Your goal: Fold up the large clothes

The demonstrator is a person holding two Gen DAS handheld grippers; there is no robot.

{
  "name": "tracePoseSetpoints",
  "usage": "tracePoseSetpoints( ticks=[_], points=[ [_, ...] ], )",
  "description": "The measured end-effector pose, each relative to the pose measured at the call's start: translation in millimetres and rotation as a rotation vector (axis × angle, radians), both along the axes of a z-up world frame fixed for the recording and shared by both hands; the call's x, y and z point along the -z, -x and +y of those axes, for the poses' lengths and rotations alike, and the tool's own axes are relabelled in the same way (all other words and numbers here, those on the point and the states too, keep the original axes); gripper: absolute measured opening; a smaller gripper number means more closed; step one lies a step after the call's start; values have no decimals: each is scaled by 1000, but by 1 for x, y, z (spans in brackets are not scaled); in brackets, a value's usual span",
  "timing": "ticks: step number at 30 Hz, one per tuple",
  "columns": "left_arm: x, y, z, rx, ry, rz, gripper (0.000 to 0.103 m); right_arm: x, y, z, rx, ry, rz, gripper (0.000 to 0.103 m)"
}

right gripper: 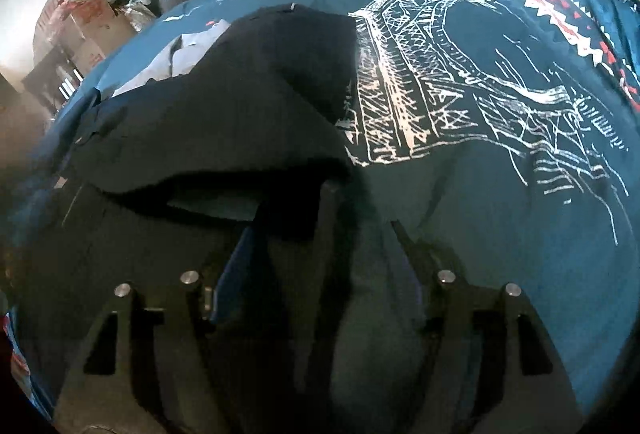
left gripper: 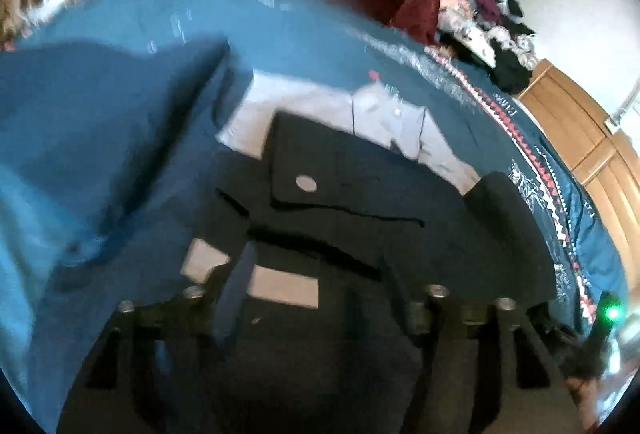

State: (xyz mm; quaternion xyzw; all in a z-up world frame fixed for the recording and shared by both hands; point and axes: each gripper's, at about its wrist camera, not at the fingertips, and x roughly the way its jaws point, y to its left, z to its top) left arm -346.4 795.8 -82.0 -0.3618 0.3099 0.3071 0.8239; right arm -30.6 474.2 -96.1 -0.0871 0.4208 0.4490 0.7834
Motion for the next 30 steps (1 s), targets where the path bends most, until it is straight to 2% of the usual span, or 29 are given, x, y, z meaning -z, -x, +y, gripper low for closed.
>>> tracePoseSetpoints(
  ticks=[1, 2, 3, 5, 7, 9, 10, 11, 13, 17, 19, 21, 22, 23, 25, 28, 30],
  points=[
    [7, -1, 7, -8, 40, 0, 21, 0, 0, 0, 1, 1, 0, 66],
    [15, -4, 12, -18, 70, 12, 15, 0, 0, 1, 1, 1, -1, 66],
    [19, -6, 15, -28, 76, 13, 14, 0, 0, 1, 2, 1, -1, 66],
    [16, -9, 12, -49, 42, 0, 11, 0, -1, 1, 3, 0, -1, 66],
    [13, -12, 9, -58, 17, 2, 11, 1, -1, 1, 2, -1, -1, 66],
    [16, -11, 11, -78, 44, 9, 12, 3, -1, 2, -1, 3, -3, 67],
    [18, -8, 12, -95, 67, 2, 16, 3, -1, 2, 0, 6, -7, 67],
    [18, -7, 12, -103, 71, 0, 24, 3, 0, 2, 0, 7, -9, 67],
    [19, -2, 12, -123, 59, 6, 34, 3, 0, 2, 1, 5, -12, 67],
    [21, 2, 16, -151, 69, -8, 39, 4, -1, 2, 1, 2, -11, 67],
    [21, -1, 17, -157, 65, -9, 38, 4, -2, 1, 1, 1, -10, 67],
    [21, -3, 19, -149, 54, -13, 24, 4, -1, 1, 1, 0, -12, 67],
    [20, -4, 19, -153, 38, -10, 1, 4, -2, 1, 1, -1, -13, 67],
    [14, -5, 17, -152, 14, -11, 1, 4, -1, 1, 4, -3, -15, 66],
    [-10, -10, 8, -139, -83, -28, 1, 3, -3, -3, 17, -12, -14, 62],
    [-62, -8, -5, -130, -247, -100, 1, 3, -5, -8, 33, -28, 1, 58],
    [-69, 3, 12, -168, -263, -85, 1, 4, -6, -9, 39, -31, 7, 55]
  ],
)
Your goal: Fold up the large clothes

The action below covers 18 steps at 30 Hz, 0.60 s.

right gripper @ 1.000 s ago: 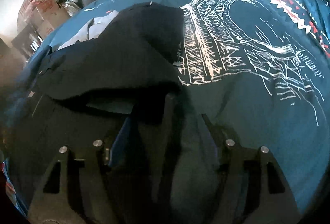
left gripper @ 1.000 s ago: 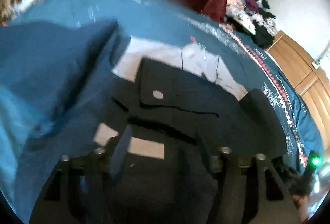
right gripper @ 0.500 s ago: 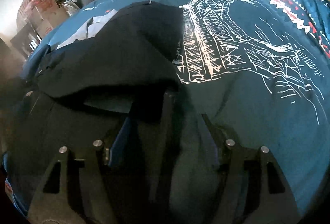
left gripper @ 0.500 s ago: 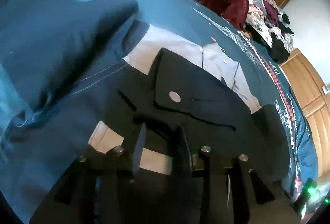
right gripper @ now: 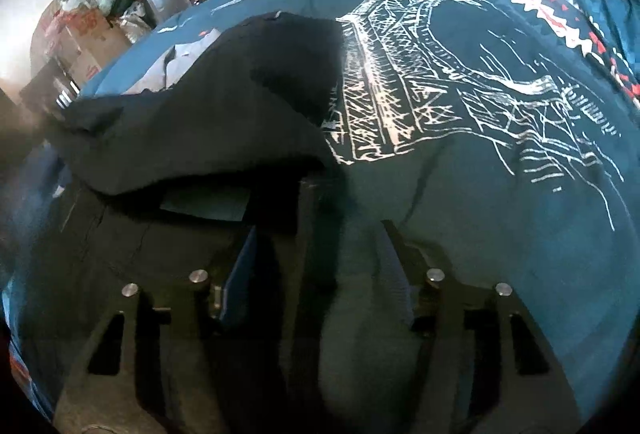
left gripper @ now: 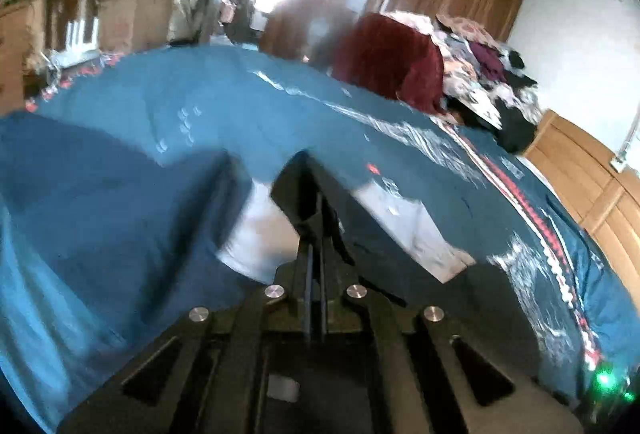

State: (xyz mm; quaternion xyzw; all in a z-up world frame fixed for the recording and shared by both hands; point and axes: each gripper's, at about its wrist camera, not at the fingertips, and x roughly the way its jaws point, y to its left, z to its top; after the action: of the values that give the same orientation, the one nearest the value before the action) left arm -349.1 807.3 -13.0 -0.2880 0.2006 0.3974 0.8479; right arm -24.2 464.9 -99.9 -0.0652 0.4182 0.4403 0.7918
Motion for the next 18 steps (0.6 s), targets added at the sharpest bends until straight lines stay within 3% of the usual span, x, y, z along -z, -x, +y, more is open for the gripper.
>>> tracePoseSetpoints(
  ticks=[2, 4, 5, 9, 12, 13, 14, 15, 17, 18],
  points=[
    [19, 11, 23, -47, 41, 70, 1, 0, 0, 1, 0, 9, -3, 55],
    [66, 17, 51, -23, 223, 123, 1, 0, 2, 3, -5, 18, -8, 55],
    [85, 20, 55, -24, 271, 133, 1, -1, 1, 4, -9, 24, -5, 55],
    [93, 24, 51, -17, 265, 123, 1, -14, 2, 9, -50, 12, -4, 59],
    [96, 26, 53, -18, 277, 123, 2, -24, 6, 32, -95, 61, -89, 60],
    [97, 25, 54, -18, 274, 128, 4, -21, 3, 41, -105, 94, -93, 57],
    [97, 26, 54, -18, 276, 130, 7, -13, -4, 48, -105, 129, -80, 46],
    [98, 28, 55, -13, 291, 128, 8, -1, -16, 48, -104, 130, -24, 26],
    [93, 35, 49, 1, 306, 128, 10, 5, -29, 36, -100, 63, 67, 27],
    [87, 43, 48, 7, 309, 129, 10, 2, -25, 35, -116, 83, 50, 29]
  ],
)
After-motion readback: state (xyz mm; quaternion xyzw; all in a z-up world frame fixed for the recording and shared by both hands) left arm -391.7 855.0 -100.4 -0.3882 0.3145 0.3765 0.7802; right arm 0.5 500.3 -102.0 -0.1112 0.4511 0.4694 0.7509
